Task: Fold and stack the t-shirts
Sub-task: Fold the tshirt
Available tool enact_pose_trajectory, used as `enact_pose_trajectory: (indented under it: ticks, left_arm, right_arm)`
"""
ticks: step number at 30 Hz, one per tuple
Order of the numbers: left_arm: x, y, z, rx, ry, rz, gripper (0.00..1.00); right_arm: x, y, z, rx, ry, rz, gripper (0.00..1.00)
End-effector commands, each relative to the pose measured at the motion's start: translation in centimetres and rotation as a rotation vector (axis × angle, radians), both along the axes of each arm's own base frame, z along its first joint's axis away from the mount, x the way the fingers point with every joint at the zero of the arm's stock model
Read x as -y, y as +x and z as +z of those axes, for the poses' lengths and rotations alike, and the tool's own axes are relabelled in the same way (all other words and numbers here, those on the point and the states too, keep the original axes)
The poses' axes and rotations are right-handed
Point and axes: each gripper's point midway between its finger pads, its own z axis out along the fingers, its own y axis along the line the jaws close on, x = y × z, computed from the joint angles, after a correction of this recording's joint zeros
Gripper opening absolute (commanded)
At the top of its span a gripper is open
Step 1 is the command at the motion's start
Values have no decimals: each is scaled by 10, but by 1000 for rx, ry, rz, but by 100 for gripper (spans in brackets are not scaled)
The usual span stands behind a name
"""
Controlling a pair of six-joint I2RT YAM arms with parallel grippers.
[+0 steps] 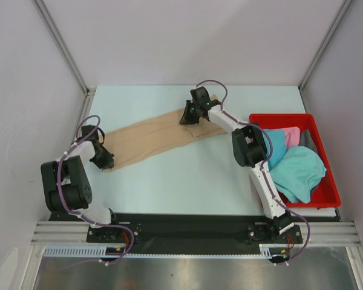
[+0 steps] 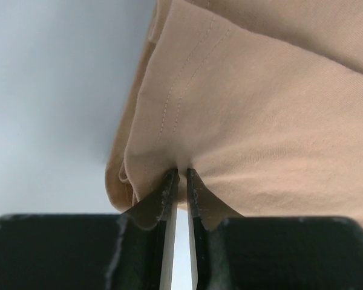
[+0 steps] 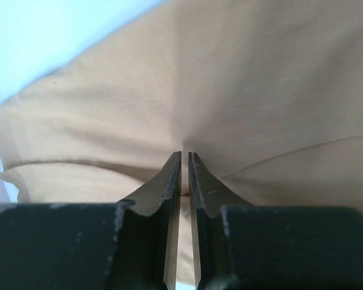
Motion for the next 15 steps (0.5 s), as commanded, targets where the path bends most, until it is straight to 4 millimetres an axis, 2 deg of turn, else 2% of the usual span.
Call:
enact_pose_trajectory:
  ticks: [1, 2, 4, 6, 10, 11, 12, 15]
  left_arm:
    - [-1, -24, -2, -62, 14, 3, 16]
    - [-1, -24, -1, -56, 15, -1, 17]
    - [-1, -23, 2, -45, 16, -6, 17]
    - [1, -23, 4, -39, 9, -10, 17]
    - [3, -25, 8, -16, 5, -15, 17]
    - [4, -24, 11, -5, 3, -15, 17]
    - [4, -24, 12, -1, 5, -13, 17]
    - [4, -24, 15, 5, 7, -8, 18]
  right_arm:
    - [5, 4, 25, 40, -11, 3, 15]
    - [5, 1, 38, 54, -8, 10, 15]
    - [9, -6, 39, 55, -33, 27, 16]
    - [12, -11, 53, 68, -39, 43, 19]
    - [22, -25, 60, 47, -71, 57, 21]
    - [25, -30, 51, 39, -84, 61, 22]
    - [26, -30, 62, 66, -80, 62, 24]
    - [31, -31, 62, 71, -89, 67, 26]
